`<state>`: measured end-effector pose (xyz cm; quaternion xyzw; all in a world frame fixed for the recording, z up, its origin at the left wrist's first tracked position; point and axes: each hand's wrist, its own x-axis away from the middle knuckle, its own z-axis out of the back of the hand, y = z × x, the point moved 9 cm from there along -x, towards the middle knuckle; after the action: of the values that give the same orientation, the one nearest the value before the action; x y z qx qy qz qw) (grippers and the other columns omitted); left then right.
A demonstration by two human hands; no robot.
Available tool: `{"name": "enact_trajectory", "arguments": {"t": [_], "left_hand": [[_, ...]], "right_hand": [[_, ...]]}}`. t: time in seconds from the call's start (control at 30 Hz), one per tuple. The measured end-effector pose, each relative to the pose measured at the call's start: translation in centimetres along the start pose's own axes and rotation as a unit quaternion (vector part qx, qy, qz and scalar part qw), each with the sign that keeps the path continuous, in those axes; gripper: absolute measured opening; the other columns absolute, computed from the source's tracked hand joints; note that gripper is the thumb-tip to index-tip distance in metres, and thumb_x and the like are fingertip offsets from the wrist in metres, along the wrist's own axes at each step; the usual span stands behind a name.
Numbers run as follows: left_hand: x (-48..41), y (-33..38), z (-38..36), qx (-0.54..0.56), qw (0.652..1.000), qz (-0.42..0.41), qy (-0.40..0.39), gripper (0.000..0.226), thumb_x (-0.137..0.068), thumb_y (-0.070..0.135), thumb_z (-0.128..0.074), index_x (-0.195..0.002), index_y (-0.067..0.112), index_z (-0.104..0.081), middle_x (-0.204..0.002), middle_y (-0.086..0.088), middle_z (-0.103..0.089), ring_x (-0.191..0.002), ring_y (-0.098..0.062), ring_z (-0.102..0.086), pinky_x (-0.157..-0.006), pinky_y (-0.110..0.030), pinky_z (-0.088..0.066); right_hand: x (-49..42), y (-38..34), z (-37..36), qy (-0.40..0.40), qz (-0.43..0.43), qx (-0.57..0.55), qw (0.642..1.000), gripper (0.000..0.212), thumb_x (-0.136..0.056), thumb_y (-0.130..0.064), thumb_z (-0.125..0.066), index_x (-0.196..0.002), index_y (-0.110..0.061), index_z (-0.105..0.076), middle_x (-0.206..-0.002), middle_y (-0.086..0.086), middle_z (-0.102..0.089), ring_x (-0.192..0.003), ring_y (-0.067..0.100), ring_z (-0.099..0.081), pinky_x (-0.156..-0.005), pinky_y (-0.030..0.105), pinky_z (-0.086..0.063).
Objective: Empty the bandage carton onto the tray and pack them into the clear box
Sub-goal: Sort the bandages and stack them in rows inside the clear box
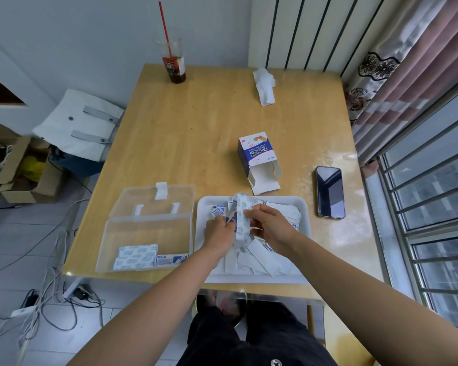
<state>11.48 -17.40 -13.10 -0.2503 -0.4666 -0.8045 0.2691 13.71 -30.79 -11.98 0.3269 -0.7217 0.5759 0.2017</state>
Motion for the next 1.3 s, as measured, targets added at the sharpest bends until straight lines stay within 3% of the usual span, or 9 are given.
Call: {"name": "enact_trajectory", "arguments": {"t": [0.17,0.37,0.47,0.67,0.8,0.93,1.07,1.17,1.3], "left_hand": [[0.4,-0.1,0.0,-0.004,1.0,0.013,-0.022,0.031,-0.096,0.028,-0.04,-0.119,0.01,-0.05,-0.123,-0.009,-0.038,-0.116,-0.027,-0.043,-0.093,-0.037,-0.041],[1.5,0.0,-1.2,0.148,0.982,0.027,-0.112,0.025,-0.093,0.006,-0.029,-0.092,0.012,-0.054,-0.086,-0.003,-0.051,-0.073,-0.014,-0.039,-0.06,-0.024,-0.03],[1.8,-0.7,-0.7,0.281,0.952,0.068,-0.102,0.035,-0.093,0.005,-0.027,-0.101,0.004,-0.062,-0.084,-0.007,-0.06,-0.062,-0.015,-0.041,-0.053,-0.024,-0.026],[2.3,-1.5,-1.3,0.419,0.88,0.141,-0.172,0.031,-0.097,0.014,-0.034,-0.106,0.0,-0.061,-0.095,-0.019,-0.068,-0.081,-0.03,-0.066,-0.076,-0.041,-0.057],[2.1,-1.1,-1.7,0.399,0.889,0.127,-0.186,0.021,-0.096,0.011,-0.044,-0.102,0.001,-0.062,-0.089,-0.018,-0.069,-0.071,-0.026,-0.069,-0.067,-0.034,-0.06],[1.9,-1.5,-2.2,0.399,0.885,0.14,-0.196,0.027,-0.096,0.008,-0.033,-0.104,0.005,-0.059,-0.089,-0.016,-0.069,-0.075,-0.026,-0.068,-0.07,-0.035,-0.057],[0.8,-3.1,-1.4,0.294,0.939,0.126,-0.123,0.034,-0.097,0.009,-0.031,-0.117,0.007,-0.059,-0.105,-0.019,-0.068,-0.091,-0.031,-0.066,-0.084,-0.045,-0.056],[0.8,-3.8,-0.5,0.288,0.947,0.124,-0.066,0.034,-0.096,0.007,-0.025,-0.11,0.007,-0.057,-0.077,-0.014,-0.061,-0.063,-0.024,-0.055,-0.058,-0.031,-0.051],[0.6,-4.7,0.4,0.232,0.965,0.119,-0.01,0.039,-0.094,0.003,-0.021,-0.123,0.009,-0.047,-0.076,-0.01,-0.051,-0.057,-0.017,-0.041,-0.053,-0.027,-0.038]], "right_hand": [[0.0,0.0,-0.2,-0.022,-0.008,-0.024,0.999,0.018,-0.089,-0.007,-0.061,-0.074,-0.014,-0.053,-0.077,0.009,-0.064,-0.058,0.017,-0.055,-0.059,0.027,-0.04],[-0.6,0.6,1.1,0.05,-0.018,0.031,0.998,0.03,-0.087,0.0,-0.061,-0.064,-0.013,-0.047,-0.063,0.007,-0.054,-0.056,0.02,-0.049,-0.059,0.03,-0.043],[-0.6,0.1,2.1,0.091,-0.004,0.052,0.994,0.03,-0.088,0.001,-0.06,-0.063,-0.01,-0.048,-0.059,0.005,-0.056,-0.055,0.017,-0.053,-0.06,0.029,-0.048],[-0.6,-0.2,2.8,0.083,-0.001,0.064,0.994,0.029,-0.089,-0.002,-0.055,-0.064,-0.013,-0.046,-0.069,0.007,-0.06,-0.063,0.018,-0.061,-0.061,0.028,-0.048],[-0.5,0.1,2.4,0.046,-0.003,0.097,0.994,0.026,-0.089,-0.004,-0.052,-0.066,-0.014,-0.046,-0.075,0.01,-0.055,-0.071,0.023,-0.055,-0.064,0.028,-0.044],[-0.8,0.3,2.4,0.043,0.001,0.123,0.991,0.027,-0.087,-0.004,-0.054,-0.064,-0.015,-0.045,-0.079,0.01,-0.054,-0.078,0.025,-0.055,-0.066,0.029,-0.044],[-0.8,0.2,2.5,0.052,0.011,0.173,0.983,0.031,-0.088,-0.002,-0.054,-0.062,-0.015,-0.042,-0.069,0.005,-0.05,-0.069,0.017,-0.052,-0.054,0.018,-0.042],[-1.0,0.6,1.5,0.035,0.016,0.218,0.975,0.033,-0.085,0.002,-0.056,-0.061,-0.015,-0.043,-0.06,-0.001,-0.044,-0.056,0.01,-0.042,-0.05,0.015,-0.036],[-1.6,1.1,-0.3,0.009,0.028,0.29,0.957,0.028,-0.083,-0.001,-0.056,-0.063,-0.017,-0.045,-0.06,-0.001,-0.045,-0.057,0.014,-0.04,-0.054,0.024,-0.036]]}}
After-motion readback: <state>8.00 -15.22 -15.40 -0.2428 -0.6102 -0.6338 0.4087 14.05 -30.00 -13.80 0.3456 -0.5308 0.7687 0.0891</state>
